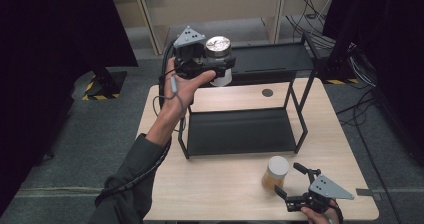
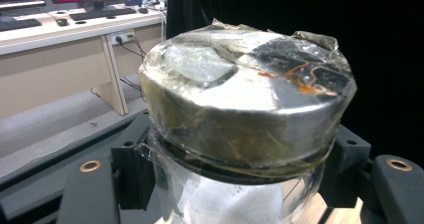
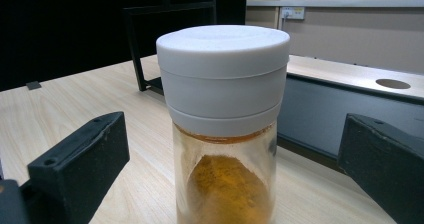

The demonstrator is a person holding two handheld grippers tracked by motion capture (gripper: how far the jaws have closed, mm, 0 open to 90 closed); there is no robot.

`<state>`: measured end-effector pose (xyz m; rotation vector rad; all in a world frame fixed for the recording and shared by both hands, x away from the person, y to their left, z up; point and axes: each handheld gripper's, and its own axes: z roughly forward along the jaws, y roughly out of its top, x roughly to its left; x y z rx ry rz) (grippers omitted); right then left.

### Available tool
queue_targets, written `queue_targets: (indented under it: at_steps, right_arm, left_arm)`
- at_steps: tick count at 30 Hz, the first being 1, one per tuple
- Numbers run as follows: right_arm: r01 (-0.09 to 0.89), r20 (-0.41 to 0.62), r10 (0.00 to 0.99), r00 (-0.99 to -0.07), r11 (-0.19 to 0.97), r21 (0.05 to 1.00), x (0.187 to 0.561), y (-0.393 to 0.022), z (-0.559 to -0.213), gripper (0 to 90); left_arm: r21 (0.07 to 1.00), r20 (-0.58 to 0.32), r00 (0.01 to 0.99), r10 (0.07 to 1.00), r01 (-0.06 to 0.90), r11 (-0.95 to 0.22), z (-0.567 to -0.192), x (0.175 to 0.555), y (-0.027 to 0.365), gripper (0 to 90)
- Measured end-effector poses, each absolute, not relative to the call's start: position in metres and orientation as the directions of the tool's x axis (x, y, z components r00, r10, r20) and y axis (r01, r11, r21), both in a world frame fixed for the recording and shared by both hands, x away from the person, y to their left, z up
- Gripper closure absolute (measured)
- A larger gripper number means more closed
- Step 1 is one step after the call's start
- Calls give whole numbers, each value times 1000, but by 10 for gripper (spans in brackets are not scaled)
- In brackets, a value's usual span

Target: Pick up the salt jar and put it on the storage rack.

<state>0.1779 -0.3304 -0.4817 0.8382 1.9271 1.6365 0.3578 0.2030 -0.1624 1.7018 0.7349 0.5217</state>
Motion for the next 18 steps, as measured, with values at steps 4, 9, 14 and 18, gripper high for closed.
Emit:
queue_targets:
  at_steps: [4,9,14,18]
  right_arm:
    - [146,30,710,-703,103,984,178,-330,-482,4]
    - [147,30,711,-702,104,984,178,-330,-482,4]
    - [145,28,709,-704,105,984,178,-330,-482,4]
    - [145,29,709,-704,103,984,178,-331,-482,4]
  left_arm:
    - [969,-34,683,730,203,-144,-163,364,198,311]
    - [971,-34,648,761,202,-129,-161,370,193,311]
    - [969,-33,613,789,212,-124,-160,375,190,311]
    - [972,-35,580,814,208,-106,-165,380,188,311]
